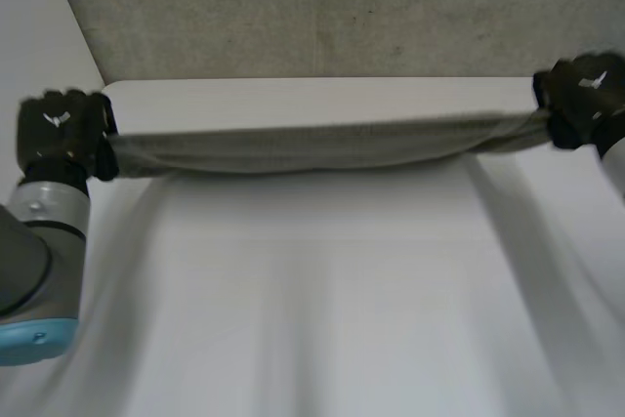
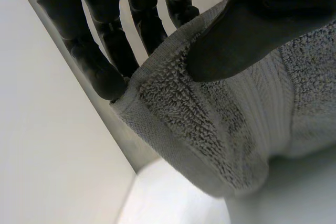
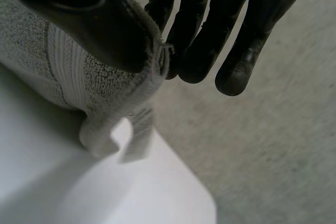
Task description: Fold the towel.
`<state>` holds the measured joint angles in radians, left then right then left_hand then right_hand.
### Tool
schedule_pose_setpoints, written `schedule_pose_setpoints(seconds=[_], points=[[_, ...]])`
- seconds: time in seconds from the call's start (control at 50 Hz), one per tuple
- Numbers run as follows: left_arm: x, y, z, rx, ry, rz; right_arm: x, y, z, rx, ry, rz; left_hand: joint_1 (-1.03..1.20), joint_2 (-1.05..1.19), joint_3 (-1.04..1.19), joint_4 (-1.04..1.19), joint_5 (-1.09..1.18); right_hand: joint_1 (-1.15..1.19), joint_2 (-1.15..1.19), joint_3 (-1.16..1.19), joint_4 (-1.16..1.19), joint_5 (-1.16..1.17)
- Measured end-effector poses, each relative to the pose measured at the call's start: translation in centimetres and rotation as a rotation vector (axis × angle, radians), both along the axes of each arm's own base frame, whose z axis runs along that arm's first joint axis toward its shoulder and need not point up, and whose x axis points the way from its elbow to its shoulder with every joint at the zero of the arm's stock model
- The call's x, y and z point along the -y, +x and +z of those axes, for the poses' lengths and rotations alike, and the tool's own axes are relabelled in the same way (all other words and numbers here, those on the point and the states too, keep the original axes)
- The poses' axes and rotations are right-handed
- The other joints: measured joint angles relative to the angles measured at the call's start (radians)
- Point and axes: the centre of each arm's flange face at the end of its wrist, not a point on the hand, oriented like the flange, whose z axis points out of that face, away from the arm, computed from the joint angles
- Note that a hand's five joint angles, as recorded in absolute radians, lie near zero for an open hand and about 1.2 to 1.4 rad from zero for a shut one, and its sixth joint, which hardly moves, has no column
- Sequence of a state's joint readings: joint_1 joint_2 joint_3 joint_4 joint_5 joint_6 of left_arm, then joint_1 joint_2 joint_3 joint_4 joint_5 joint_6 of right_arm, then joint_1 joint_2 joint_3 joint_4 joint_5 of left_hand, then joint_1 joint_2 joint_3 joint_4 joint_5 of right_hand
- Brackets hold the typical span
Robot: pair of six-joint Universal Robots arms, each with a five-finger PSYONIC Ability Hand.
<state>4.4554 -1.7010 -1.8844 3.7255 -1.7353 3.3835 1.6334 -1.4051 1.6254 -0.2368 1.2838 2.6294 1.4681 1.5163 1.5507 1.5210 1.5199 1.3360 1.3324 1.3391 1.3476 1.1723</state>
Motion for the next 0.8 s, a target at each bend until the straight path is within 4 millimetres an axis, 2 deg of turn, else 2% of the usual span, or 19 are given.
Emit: schedule_pose_setpoints(seconds=[0.04,0.08,0.2,0.26,0.4,0.5,0.66,0.7,0.8], points=[[-0.6,0.0,1.6,-0.007,-0.032,-0.01,-0.7,-0.3,2.0,-0.002,-0.021,0.012,0.0,0.0,0.0,0.0,0.0,0.0,0.0,0.0,0.0,0.0],[-1.4,0.0,2.9,-0.01,-0.052,-0.029,-1.5,-0.3,3.2,-0.007,-0.012,0.03,0.0,0.0,0.0,0.0,0.0,0.0,0.0,0.0,0.0,0.006],[-3.6,-0.1,4.0,0.008,-0.019,-0.09,-3.6,-0.4,4.1,-0.046,0.068,0.086,0.0,0.0,0.0,0.0,0.0,0.0,0.0,0.0,0.0,0.006],[-4.5,-0.1,3.3,0.026,0.032,-0.113,-4.3,-0.9,3.6,-0.081,0.109,0.098,0.0,0.0,0.0,0.0,0.0,0.0,0.0,0.0,0.0,0.006],[-7.6,0.3,-0.1,0.073,0.206,-0.158,-5.7,-2.9,1.4,-0.188,0.202,0.086,0.0,0.0,0.0,0.0,0.0,0.0,0.0,0.0,0.0,0.006],[-9.3,0.7,-1.1,0.1,0.241,-0.18,-6.7,-4.0,0.5,-0.22,0.258,0.085,0.0,0.0,0.0,0.0,0.0,0.0,0.0,0.0,0.0,0.006],[-9.1,0.4,-0.6,0.139,0.206,-0.224,-6.5,-4.5,0.7,-0.203,0.269,0.123,0.0,0.0,0.0,0.0,0.0,0.0,0.0,0.0,0.0,0.006],[-8.5,0.2,-0.8,0.144,0.21,-0.237,-6.0,-4.5,0.6,-0.197,0.276,0.133,0.0,0.0,0.0,0.0,0.0,0.0,0.0,0.0,0.0,0.006],[-5.5,-0.8,-1.9,0.152,0.249,-0.266,-3.6,-4.3,-0.6,-0.188,0.312,0.152,0.0,0.0,0.0,0.0,0.0,0.0,0.001,0.0,0.0,0.006]])
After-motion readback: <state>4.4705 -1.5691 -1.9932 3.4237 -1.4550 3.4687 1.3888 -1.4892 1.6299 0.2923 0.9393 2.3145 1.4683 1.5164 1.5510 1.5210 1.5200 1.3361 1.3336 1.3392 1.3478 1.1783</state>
